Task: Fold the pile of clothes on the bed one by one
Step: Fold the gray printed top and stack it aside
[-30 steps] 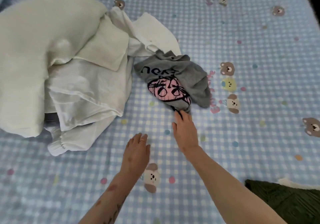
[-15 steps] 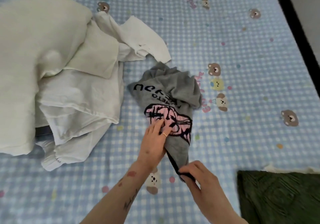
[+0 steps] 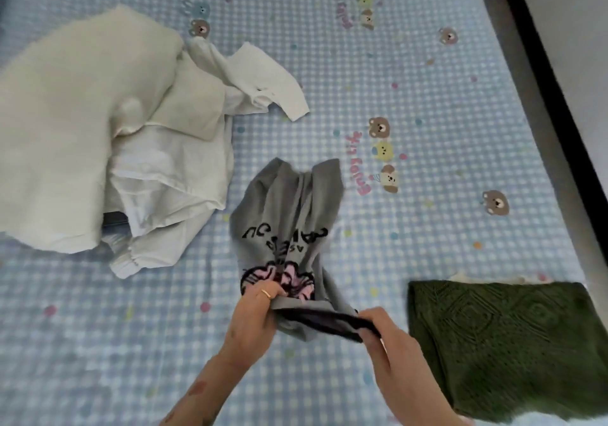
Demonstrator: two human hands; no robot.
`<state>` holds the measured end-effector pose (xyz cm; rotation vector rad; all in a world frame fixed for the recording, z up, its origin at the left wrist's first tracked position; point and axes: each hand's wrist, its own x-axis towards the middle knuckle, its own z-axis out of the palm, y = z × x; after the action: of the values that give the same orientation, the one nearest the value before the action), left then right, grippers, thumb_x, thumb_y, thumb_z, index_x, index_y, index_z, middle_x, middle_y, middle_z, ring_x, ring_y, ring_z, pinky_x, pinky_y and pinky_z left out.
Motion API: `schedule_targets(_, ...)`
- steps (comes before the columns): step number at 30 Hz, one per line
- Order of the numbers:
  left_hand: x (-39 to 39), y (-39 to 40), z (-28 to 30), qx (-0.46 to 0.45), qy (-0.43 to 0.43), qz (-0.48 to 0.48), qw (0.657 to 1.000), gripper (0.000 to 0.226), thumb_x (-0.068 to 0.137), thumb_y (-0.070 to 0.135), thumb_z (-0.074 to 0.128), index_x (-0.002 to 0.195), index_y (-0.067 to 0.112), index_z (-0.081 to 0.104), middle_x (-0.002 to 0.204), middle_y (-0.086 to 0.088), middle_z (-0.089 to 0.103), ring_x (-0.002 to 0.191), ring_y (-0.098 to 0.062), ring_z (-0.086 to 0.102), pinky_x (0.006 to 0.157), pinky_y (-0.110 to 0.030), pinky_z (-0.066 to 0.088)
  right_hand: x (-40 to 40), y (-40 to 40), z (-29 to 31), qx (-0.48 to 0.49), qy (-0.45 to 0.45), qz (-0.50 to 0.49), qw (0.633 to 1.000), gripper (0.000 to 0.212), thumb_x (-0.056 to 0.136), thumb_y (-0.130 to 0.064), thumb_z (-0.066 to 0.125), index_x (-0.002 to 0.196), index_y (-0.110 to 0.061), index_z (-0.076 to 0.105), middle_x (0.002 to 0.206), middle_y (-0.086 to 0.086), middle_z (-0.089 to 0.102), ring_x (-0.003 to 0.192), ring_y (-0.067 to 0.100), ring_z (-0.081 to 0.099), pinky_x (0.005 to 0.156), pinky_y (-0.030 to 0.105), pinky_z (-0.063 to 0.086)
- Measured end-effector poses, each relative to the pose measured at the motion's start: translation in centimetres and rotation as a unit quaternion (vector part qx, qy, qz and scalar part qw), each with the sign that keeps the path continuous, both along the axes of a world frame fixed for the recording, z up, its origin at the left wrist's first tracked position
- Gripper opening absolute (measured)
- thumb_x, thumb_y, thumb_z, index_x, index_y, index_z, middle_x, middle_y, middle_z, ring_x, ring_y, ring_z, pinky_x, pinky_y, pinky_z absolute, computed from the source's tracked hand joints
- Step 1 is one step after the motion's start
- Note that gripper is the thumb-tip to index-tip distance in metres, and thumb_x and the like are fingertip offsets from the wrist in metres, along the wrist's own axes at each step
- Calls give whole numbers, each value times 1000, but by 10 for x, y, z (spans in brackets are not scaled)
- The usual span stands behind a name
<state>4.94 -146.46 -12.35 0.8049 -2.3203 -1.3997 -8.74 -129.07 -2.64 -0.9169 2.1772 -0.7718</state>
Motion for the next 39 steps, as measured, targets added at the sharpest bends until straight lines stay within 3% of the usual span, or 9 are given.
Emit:
schedule_targets(3, 7, 10, 36, 132, -84, -77, 985, 19, 82, 11, 43, 82, 30, 45, 69, 3, 51, 61, -16, 47, 56, -41, 44, -4, 2, 20, -11, -37, -73, 997, 20, 99, -18, 43, 89, -35, 46, 70, -9, 61, 66, 1, 58, 53, 11, 39)
schedule_targets(6, 14, 20, 53, 53, -197, -122, 971, 33, 74, 47, 63, 84, 35, 34, 67, 2, 55, 57, -8, 52, 51, -24, 42, -14, 8, 31, -20, -38, -73, 996, 17, 101, -24, 36, 90, -33, 46, 71, -1, 59, 64, 6, 57, 50, 15, 38)
schedule_targets(12, 27, 41, 60, -33, -172, -40, 984, 47, 67, -1, 49, 83, 41, 34, 86, 21, 45, 75, 0, 48, 63, -14, 37, -9, 27, 37, 13, -88, 22, 996, 17, 96, -42, 34, 83, -39, 45, 61, -13, 56, 46, 5, 46, 43, 12, 30)
schedule_targets(16, 40, 52, 50, -149, -127, 54, 979, 41, 59, -15, 57, 90, 12, 53, 100, 1, 51, 92, -15, 45, 83, -23, 36, -9, 39, 42, 29, -147, 88, 985, 25, 81, -45, 69, 92, -34, 50, 77, -18, 64, 54, -1, 51, 50, 11, 35)
schedule_targets(19, 49, 53, 49, 33, -57, 223, 973, 43, 70, -16, 46, 97, 17, 53, 102, -9, 51, 92, -17, 49, 84, -24, 40, -10, 46, 44, 30, -135, 111, 984, 14, 85, -30, 68, 88, -33, 55, 78, -18, 62, 60, 0, 53, 54, 12, 38)
schedule_targets(24, 64, 56, 50, 185, -56, 140, 971, 63, 74, -20, 40, 109, 32, 43, 87, 5, 66, 78, -13, 63, 65, -19, 48, -18, 50, 44, 18, -94, 96, 991, 10, 90, -29, 62, 84, -31, 55, 77, -18, 62, 61, 2, 55, 53, 10, 37)
schedule_targets(29, 81, 44, 53, 174, -114, 42, 977, 38, 85, 4, 54, 96, 39, 63, 91, 8, 69, 85, -8, 65, 72, -18, 51, -42, 61, 46, 40, -106, 107, 988, 15, 84, -24, 70, 91, -31, 59, 85, -15, 64, 74, 2, 61, 60, 10, 43)
schedule_targets(35, 86, 43, 70, 210, -121, 29, 970, 46, 92, 2, 44, 92, 42, 66, 83, 12, 68, 72, -10, 60, 66, -13, 46, -54, 68, 42, 37, -16, 130, 991, 15, 87, -19, 67, 84, -30, 57, 75, -9, 59, 70, 5, 56, 58, 13, 40)
schedule_targets(39, 84, 50, 77, 288, -95, 23, 953, 31, 83, 7, 48, 93, 35, 59, 77, 13, 56, 71, -14, 47, 66, -31, 45, -53, 71, 37, 47, 29, 141, 988, 17, 89, -23, 63, 87, -35, 51, 77, -12, 58, 75, 0, 55, 63, 15, 43)
